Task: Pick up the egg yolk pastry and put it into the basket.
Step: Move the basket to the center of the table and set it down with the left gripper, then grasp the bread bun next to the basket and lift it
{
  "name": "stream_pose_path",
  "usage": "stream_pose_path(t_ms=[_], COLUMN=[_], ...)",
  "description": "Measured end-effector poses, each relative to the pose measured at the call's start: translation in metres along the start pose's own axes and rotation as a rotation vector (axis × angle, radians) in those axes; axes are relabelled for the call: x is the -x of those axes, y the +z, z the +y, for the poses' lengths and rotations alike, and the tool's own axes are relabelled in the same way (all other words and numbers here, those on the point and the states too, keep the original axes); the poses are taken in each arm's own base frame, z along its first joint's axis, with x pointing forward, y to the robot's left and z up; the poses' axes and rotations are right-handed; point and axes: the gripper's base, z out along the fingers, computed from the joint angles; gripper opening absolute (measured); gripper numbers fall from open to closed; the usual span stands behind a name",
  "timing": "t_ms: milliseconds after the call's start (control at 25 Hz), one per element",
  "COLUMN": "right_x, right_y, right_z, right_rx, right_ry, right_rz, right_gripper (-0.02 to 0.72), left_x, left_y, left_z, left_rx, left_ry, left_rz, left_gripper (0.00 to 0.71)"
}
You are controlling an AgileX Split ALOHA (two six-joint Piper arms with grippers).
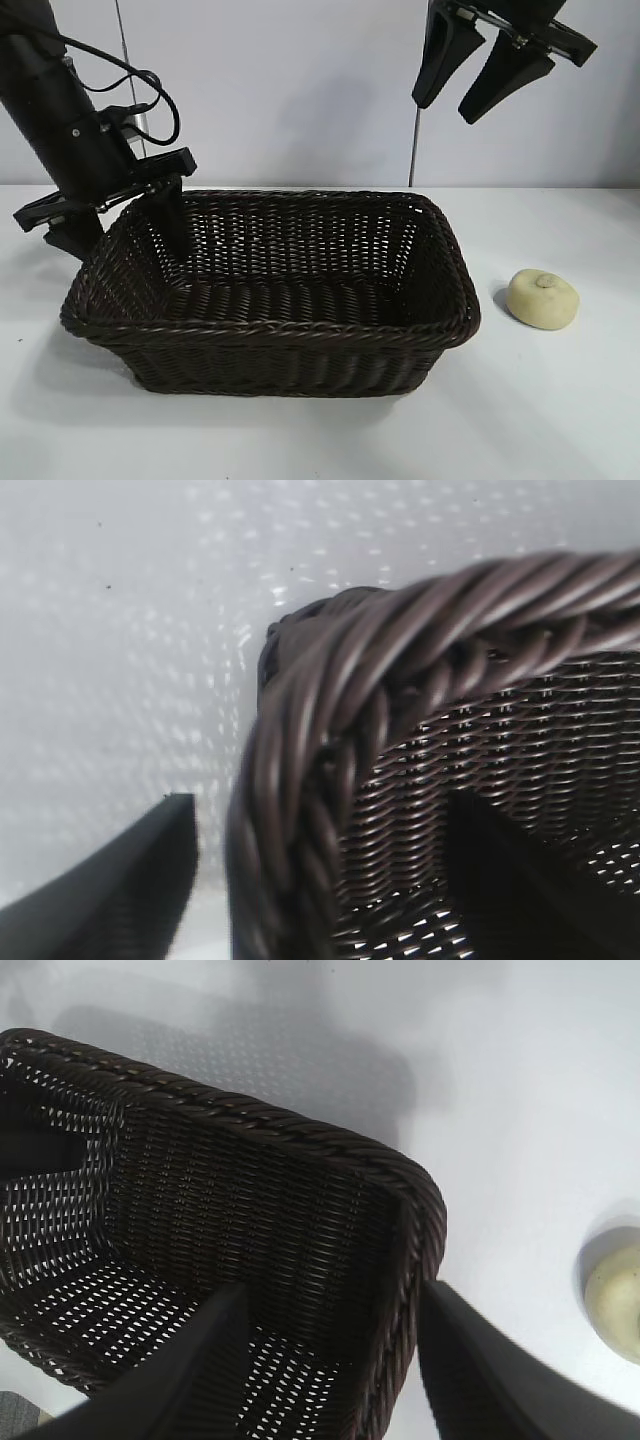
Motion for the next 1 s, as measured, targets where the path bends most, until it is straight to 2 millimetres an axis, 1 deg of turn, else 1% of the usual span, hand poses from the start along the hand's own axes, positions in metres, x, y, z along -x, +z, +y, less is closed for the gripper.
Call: stream_pose_path(t_ms=[320,480,800,1000], right_x=[0.0,0.0,0.0,0.0], right_y=[0.0,0.0,0.0,0.0], right_z=[0.0,0.0,0.0,0.0], right_rx=[0.0,0.0,0.0,0.0], right_ry=[0.0,0.0,0.0,0.0], right_rz=[0.0,0.0,-0.001,-0.001], right_gripper=[0.381,0.381,0.381,0.381], left_x=[0.0,-0.001,-0.006,-0.012], left_y=[-0.001,-0.009,-0.045,-0.073], left_z=[0.0,-0.002,-0.014,-0.023], left_rx=[0.002,0.012,0.027,0.048], left_ry=[0.002,0.017,0.064,0.105], left_rz=[-0.002,-0.02,-0.099,-0.164], left_gripper=[0.565,0.566,0.566,0.566])
